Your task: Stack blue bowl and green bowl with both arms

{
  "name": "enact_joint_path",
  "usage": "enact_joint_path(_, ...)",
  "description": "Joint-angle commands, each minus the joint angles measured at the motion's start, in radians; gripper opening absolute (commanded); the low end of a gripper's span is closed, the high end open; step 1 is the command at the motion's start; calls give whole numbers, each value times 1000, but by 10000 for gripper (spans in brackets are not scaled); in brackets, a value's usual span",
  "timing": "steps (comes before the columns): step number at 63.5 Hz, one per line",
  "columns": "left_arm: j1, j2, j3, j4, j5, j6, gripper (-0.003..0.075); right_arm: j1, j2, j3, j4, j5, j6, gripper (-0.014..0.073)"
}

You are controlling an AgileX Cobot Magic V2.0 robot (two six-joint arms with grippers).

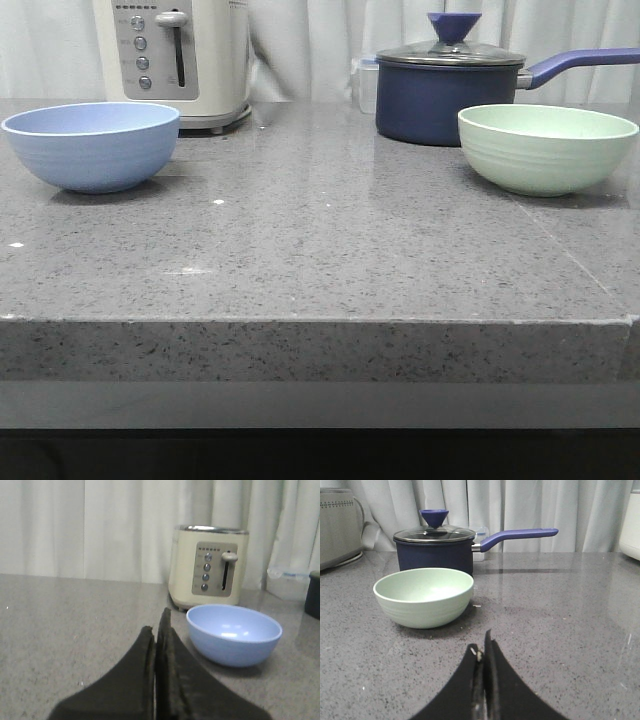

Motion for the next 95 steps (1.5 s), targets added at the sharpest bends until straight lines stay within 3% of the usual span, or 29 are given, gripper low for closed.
enact_joint_path(1, -1, -7, -116, -14, -53, -7, -20, -6, -20, -101, 0, -30, -3, -63)
enact_joint_path(18, -1, 149, -465, 2, 207, 0, -20, -6, 48, -380, -27, 105, -4, -63)
enact_joint_path(38, -1, 419, -742, 2, 387, 0, -20, -6, 338, -668, -32, 302, -4, -63)
enact_joint_path(53, -1, 533, -757, 1, 396, 0, -20, -6, 555, -714, -32, 418, -4, -63)
enact_joint_path(79, -1, 618, -757, -6, 436, 0, -19, -6, 733, -714, -32, 462, -4, -55)
enact_joint_path(85, -1, 634, -757, -6, 464, 0, 13, -6, 747, -714, -32, 473, -4, 56)
enact_joint_path(89, -1, 643, -757, -6, 472, 0, 97, -6, 748, -714, -32, 474, -4, 166)
enact_joint_path(95, -1, 652, -757, -6, 477, 0, 295, -6, 750, -714, -32, 474, -4, 400)
